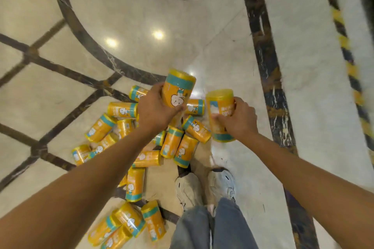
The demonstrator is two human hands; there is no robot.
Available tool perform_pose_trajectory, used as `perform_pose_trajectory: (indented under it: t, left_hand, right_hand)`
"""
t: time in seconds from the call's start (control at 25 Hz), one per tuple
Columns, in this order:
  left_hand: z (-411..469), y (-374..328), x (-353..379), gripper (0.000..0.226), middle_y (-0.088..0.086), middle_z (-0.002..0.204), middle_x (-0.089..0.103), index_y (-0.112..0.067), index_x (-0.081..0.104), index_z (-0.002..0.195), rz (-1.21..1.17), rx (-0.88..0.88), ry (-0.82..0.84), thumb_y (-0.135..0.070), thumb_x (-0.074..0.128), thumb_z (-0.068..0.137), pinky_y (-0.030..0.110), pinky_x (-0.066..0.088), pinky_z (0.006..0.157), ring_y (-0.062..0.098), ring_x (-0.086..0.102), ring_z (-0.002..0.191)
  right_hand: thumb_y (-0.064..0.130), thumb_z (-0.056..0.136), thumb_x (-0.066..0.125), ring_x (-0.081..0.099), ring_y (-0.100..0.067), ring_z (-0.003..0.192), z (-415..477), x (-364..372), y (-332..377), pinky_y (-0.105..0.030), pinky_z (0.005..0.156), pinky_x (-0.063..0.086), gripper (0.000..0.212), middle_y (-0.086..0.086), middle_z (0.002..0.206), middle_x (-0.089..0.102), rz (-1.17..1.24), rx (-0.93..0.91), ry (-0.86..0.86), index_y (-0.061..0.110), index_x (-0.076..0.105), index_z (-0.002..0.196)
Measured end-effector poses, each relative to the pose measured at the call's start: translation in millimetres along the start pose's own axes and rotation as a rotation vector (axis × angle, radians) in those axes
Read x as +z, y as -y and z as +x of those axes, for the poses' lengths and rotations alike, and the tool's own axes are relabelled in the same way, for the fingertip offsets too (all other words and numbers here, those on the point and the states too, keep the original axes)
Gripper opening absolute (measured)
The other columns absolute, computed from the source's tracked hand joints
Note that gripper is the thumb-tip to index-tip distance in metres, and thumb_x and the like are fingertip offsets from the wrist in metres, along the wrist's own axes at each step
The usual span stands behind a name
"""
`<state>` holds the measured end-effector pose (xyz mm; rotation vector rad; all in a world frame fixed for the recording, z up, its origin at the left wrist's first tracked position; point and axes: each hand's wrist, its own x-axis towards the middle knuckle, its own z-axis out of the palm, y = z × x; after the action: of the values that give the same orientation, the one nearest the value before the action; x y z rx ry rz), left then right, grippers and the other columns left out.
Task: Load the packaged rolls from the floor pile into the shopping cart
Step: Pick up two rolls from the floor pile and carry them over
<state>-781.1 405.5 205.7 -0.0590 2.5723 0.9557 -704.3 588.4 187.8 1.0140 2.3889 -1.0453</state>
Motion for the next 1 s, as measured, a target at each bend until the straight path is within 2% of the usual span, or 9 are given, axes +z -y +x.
perform_pose_trajectory:
  t: [0.2,0.36,0.52,0.6,0.64,0.76,0.84,0.92,1.0]
  left_hand:
    - [-16,-151,-120,0.082,0.003,0.107,0.07,-0.02,0.058,0.118,-0.262,0.098,-0.17,-0.051,0.078,0.045,0.044,0.054,0.087,0.021,0.067,0.095]
    - [-77,-272,-207,0.059,-0.004,0.1,0.069,-0.027,0.056,0.108,-0.484,0.179,-0.279,-0.026,0.089,0.059,0.041,0.053,0.089,0.016,0.067,0.092]
    - [-146,-371,-258,0.051,-0.005,0.096,0.068,-0.026,0.055,0.096,-0.603,0.349,-0.23,-0.008,0.087,0.06,0.033,0.055,0.084,0.003,0.067,0.082]
    - [-187,-429,-277,0.049,-0.003,0.093,0.068,-0.025,0.054,0.094,-0.689,0.43,-0.165,-0.002,0.084,0.063,0.021,0.056,0.073,-0.006,0.065,0.071]
    - [-207,-455,-281,0.049,-0.003,0.093,0.068,-0.022,0.054,0.099,-0.729,0.465,-0.11,-0.001,0.082,0.065,0.018,0.055,0.069,-0.006,0.065,0.072]
    - [-260,-524,-283,0.056,0.001,0.104,0.068,-0.012,0.054,0.115,-0.781,0.602,0.056,-0.004,0.081,0.067,0.028,0.056,0.076,0.009,0.068,0.087]
    - [-296,-568,-274,0.061,0.001,0.103,0.069,-0.009,0.055,0.121,-0.771,0.706,0.184,-0.007,0.082,0.066,0.031,0.056,0.079,0.012,0.068,0.09]
    - [-334,-601,-257,0.057,-0.003,0.097,0.07,-0.013,0.054,0.118,-0.766,0.808,0.345,-0.009,0.081,0.068,0.029,0.055,0.076,0.01,0.068,0.088]
    - [-376,-624,-233,0.044,-0.01,0.087,0.068,-0.023,0.052,0.103,-0.74,0.886,0.52,-0.008,0.079,0.071,0.025,0.054,0.071,0.004,0.067,0.081]
  right_hand:
    - [0.035,0.066,0.082,0.064,-0.027,0.097,-40,-143,136,-0.045,0.087,0.051,0.043,-0.005,0.1,0.07,0.28,-0.176,-0.184,0.018,0.062,0.099]
    - [0.03,0.067,0.084,0.067,-0.023,0.091,-116,-288,210,-0.044,0.084,0.054,0.037,-0.005,0.098,0.072,0.466,-0.323,-0.33,0.021,0.063,0.096]
    - [0.031,0.066,0.083,0.068,-0.016,0.088,-190,-413,238,-0.042,0.083,0.055,0.037,0.003,0.091,0.071,0.559,-0.461,-0.422,0.023,0.064,0.097]
    - [0.029,0.067,0.083,0.067,-0.012,0.086,-236,-479,238,-0.042,0.082,0.056,0.035,0.007,0.09,0.07,0.606,-0.536,-0.491,0.026,0.063,0.096]
    - [0.029,0.069,0.082,0.067,-0.011,0.086,-262,-509,232,-0.041,0.082,0.056,0.033,0.007,0.09,0.069,0.622,-0.555,-0.538,0.027,0.062,0.096]
    - [0.034,0.072,0.08,0.066,-0.011,0.09,-333,-582,200,-0.038,0.083,0.056,0.036,0.007,0.095,0.068,0.648,-0.552,-0.689,0.026,0.062,0.102]
    - [0.036,0.072,0.079,0.065,-0.01,0.09,-380,-614,164,-0.035,0.082,0.055,0.036,0.007,0.096,0.068,0.672,-0.517,-0.827,0.025,0.062,0.103]
    - [0.033,0.074,0.079,0.064,-0.006,0.083,-429,-632,124,-0.026,0.074,0.053,0.033,0.008,0.093,0.068,0.682,-0.457,-0.973,0.025,0.062,0.1]
    - [0.032,0.074,0.079,0.062,-0.004,0.079,-481,-638,83,-0.023,0.07,0.05,0.03,0.009,0.089,0.066,0.675,-0.359,-1.124,0.026,0.06,0.096]
